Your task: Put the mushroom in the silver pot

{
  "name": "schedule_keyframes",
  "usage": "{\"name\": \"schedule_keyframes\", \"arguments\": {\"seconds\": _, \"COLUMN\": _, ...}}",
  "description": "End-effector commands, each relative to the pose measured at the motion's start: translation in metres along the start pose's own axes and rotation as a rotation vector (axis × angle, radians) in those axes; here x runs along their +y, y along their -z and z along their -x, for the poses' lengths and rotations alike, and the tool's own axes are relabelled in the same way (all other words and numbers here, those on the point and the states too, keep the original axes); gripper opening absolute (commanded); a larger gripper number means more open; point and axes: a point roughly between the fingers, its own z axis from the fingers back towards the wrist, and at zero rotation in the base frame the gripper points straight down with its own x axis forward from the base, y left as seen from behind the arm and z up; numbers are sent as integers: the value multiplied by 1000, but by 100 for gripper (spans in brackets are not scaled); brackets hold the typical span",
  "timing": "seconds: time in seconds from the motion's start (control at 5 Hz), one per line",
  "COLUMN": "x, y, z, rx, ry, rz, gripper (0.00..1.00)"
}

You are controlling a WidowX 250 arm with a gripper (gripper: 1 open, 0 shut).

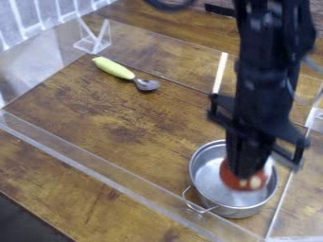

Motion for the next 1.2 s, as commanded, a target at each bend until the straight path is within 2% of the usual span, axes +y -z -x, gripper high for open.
{"name": "schedule_keyframes", "arguments": {"seconds": 0.0, "x": 8, "y": -9, "z": -14, "rx": -49, "ry": -40, "rz": 7, "gripper": 0}}
{"name": "schedule_keyframes", "arguments": {"seconds": 0.4, "x": 29, "y": -1, "z": -28, "rx": -19, "ry": -72, "rz": 1, "gripper": 0}}
{"name": "schedule_keyframes", "arguments": {"seconds": 0.8, "x": 38, "y": 5, "z": -30, "rx": 25, "ry": -71, "rz": -13, "gripper": 0}}
{"name": "schedule_keyframes", "arguments": {"seconds": 1.0, "x": 41, "y": 6, "z": -29, "rx": 44, "ry": -72, "rz": -23, "gripper": 100}}
